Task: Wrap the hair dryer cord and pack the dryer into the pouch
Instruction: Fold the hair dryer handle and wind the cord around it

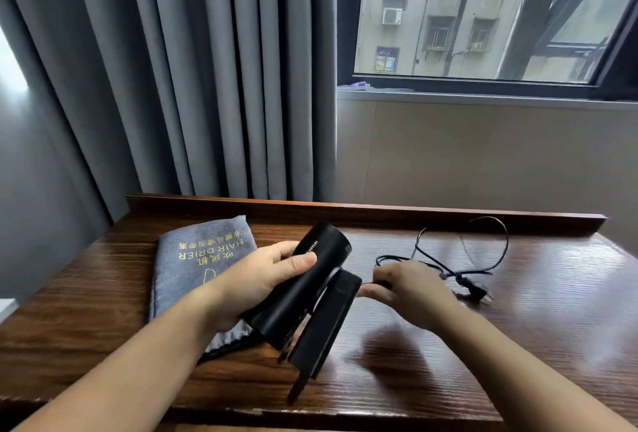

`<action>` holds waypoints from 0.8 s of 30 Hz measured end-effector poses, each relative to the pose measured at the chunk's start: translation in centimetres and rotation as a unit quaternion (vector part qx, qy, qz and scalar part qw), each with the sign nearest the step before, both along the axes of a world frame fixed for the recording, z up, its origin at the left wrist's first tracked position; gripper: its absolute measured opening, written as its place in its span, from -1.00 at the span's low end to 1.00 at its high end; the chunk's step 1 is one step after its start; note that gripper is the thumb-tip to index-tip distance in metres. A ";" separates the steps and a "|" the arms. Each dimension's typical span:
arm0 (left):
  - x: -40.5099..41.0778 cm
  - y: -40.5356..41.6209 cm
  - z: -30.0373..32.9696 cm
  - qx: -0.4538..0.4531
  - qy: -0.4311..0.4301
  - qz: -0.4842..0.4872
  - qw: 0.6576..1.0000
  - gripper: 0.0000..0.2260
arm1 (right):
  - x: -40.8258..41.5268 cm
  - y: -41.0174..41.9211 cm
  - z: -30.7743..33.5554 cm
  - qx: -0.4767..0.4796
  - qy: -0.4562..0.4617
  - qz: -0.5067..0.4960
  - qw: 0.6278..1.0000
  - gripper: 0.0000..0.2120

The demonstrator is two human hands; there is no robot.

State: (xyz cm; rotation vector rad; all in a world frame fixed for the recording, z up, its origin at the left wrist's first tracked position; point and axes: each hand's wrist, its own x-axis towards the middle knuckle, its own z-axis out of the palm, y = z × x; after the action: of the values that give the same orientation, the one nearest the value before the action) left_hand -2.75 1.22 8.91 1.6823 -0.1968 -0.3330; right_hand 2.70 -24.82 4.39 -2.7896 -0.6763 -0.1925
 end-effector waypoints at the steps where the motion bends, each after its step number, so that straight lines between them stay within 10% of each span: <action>1: 0.0 0.1 0.0 0.043 -0.024 -0.005 0.999 -0.74 | 0.3 -0.2 0.2 -0.009 -0.010 -0.020 1.000 -0.24; 8: 0.7 -0.3 -0.3 0.316 -0.145 0.006 0.938 -0.69 | 1.0 0.5 2.7 0.010 0.011 -0.065 0.998 -0.48; 14: 1.6 -1.2 -0.9 0.368 -0.205 0.109 0.900 -0.49 | -0.9 1.7 5.7 0.082 -0.005 -0.043 0.996 -0.63; 24: 2.9 -2.2 -0.7 0.072 -0.167 0.368 0.912 -0.58 | -6.5 4.4 4.4 0.365 0.241 0.135 0.889 -0.78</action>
State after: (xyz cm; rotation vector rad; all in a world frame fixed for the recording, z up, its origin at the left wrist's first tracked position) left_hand 0.16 -0.94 8.19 1.8200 0.2234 0.5232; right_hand -3.83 -20.43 8.84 -1.8858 -0.6701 0.2524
